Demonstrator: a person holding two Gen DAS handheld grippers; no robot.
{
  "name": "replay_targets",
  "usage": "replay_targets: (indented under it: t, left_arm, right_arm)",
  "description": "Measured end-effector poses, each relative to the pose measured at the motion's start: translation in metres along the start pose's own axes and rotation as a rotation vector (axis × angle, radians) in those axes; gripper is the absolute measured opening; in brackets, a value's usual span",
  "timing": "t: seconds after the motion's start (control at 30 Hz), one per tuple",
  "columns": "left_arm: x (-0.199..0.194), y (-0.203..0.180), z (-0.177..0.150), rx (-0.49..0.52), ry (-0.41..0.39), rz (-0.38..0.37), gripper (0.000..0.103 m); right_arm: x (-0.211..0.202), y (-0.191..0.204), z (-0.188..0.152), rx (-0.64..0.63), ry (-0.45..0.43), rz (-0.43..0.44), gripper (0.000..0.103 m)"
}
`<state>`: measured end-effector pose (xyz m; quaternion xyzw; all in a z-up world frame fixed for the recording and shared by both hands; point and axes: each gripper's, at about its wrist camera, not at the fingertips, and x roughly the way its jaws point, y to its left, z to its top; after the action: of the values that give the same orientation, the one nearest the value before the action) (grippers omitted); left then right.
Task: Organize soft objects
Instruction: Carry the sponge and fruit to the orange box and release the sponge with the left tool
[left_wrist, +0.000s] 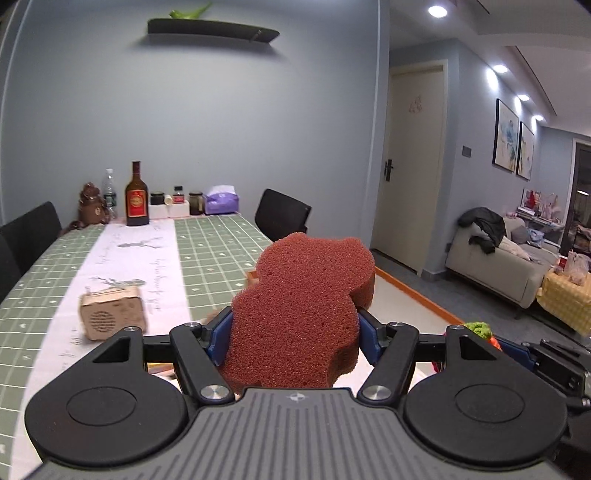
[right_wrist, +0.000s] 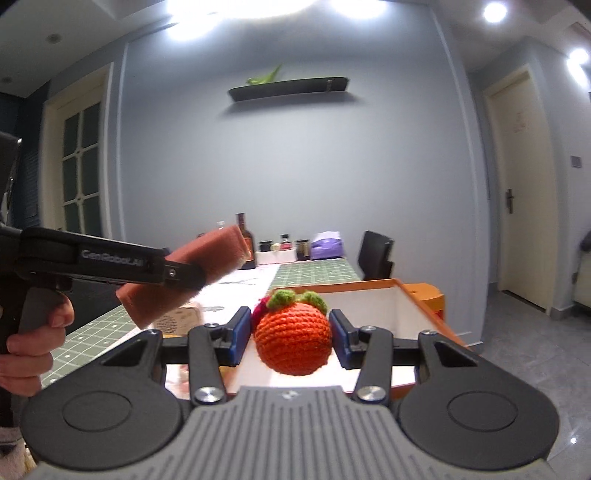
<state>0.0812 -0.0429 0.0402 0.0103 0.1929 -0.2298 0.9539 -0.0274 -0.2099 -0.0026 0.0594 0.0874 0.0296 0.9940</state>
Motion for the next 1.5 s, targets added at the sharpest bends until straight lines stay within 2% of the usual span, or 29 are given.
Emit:
replay_targets:
  t: [0.13, 0.27, 0.37, 0.47, 0.53, 0.83, 1.03, 1.2, 1.3, 1.4, 1.5]
  left_arm:
    - [0.025, -0.026, -0.001, -0.016, 0.043, -0.008, 0.077]
    - [0.047, -0.049, -0.005, -0.048, 0.096, 0.045, 0.077]
    - [0.063, -0.055, -0.009, -0.063, 0.146, 0.077, 0.077]
    - [0.076, -0.058, -0.012, -0.073, 0.185, 0.107, 0.077]
    - [0.081, -0.058, -0.014, -0.094, 0.202, 0.132, 0.077]
    - [0.095, -0.07, -0.019, -0.099, 0.234, 0.21, 0.079]
    - [0.096, -0.074, -0.024, -0.092, 0.223, 0.228, 0.09]
    - [0.094, -0.077, -0.026, -0.064, 0.237, 0.217, 0.092]
    - [0.091, -0.073, -0.023, -0.078, 0.252, 0.181, 0.092]
    - [0.085, -0.062, -0.018, -0.074, 0.303, 0.091, 0.091]
    - [0.072, -0.048, -0.015, -0.093, 0.293, 0.019, 0.091]
  right_arm:
    - [0.002, -0.017, 0.0, 0.026, -0.013, -0.056, 0.046]
    - [0.007, -0.039, 0.005, 0.041, -0.008, -0.097, 0.046]
    - [0.023, -0.056, 0.011, 0.048, 0.033, -0.117, 0.046]
    - [0.036, -0.074, 0.012, 0.092, 0.039, -0.076, 0.046]
    - [0.045, -0.083, 0.014, 0.115, 0.072, -0.035, 0.046]
    - [0.068, -0.088, 0.011, 0.089, 0.129, -0.035, 0.046]
    - [0.071, -0.088, 0.013, 0.084, 0.139, -0.035, 0.046]
    - [0.07, -0.085, 0.013, 0.063, 0.152, -0.041, 0.046]
    - [0.071, -0.085, 0.016, 0.053, 0.162, -0.044, 0.046]
    - [0.072, -0.084, 0.019, 0.044, 0.177, -0.049, 0.046]
    - [0.075, -0.083, 0.021, 0.036, 0.196, -0.044, 0.046]
